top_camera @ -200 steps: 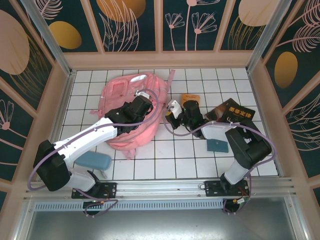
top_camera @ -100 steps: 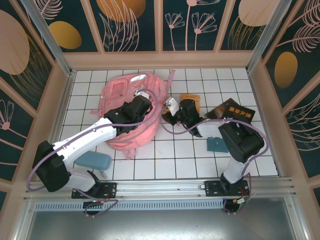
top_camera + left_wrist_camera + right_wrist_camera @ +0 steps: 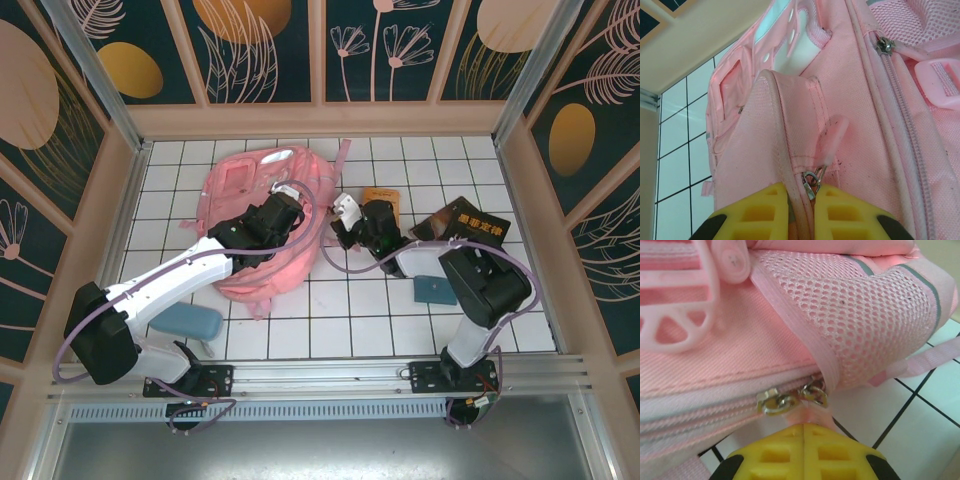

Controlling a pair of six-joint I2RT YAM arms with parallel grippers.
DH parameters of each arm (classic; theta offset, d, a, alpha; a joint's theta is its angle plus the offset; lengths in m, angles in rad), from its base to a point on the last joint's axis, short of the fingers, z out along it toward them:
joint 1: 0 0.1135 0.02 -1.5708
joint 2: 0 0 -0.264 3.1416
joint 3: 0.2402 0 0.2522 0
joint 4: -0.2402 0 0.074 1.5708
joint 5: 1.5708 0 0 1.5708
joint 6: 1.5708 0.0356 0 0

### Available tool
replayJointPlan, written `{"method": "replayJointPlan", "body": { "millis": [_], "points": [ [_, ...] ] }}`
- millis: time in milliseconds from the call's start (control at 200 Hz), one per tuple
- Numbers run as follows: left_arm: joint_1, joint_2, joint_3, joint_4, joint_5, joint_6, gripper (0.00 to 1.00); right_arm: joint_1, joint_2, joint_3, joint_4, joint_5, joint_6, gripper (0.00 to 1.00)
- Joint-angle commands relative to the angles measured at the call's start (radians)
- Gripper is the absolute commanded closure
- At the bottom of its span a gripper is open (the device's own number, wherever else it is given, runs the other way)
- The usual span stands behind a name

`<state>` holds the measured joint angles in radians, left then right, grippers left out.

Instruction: Pack the student bag

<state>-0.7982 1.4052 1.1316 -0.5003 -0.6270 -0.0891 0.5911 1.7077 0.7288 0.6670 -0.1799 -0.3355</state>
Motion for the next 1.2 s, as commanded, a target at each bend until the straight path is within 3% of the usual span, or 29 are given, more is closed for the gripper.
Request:
{"method": "replayJointPlan", "body": {
  "millis": [0,230,340,455,751,1196],
  "points": [
    [0.004,-0.04,0.013,0.115,-0.079,0.005,0.96,0.01,-0.064,-0.042,0.032,0.004,-0.027,1.0],
    [0.004,-0.048,0.011,0.124,-0.084,0.004,0.96,0.009,-0.091,-0.066,0.017,-0.038,-0.009,1.0],
    [0.004,-0.055,0.007,0.127,-0.099,0.019,0.97,0.016,-0.071,-0.068,0.043,-0.044,-0.006,0.66],
    [0.006,-0.073,0.014,0.13,-0.121,0.036,0.97,0.039,-0.032,-0.052,0.066,0.025,-0.048,0.56],
    [0.011,-0.097,0.01,0.14,-0.129,0.051,0.97,0.056,0.023,-0.001,0.157,0.068,-0.052,0.53],
    [0.013,-0.1,0.004,0.143,-0.132,0.052,0.97,0.067,-0.021,-0.107,0.365,0.182,-0.104,0.51]
  ]
}}
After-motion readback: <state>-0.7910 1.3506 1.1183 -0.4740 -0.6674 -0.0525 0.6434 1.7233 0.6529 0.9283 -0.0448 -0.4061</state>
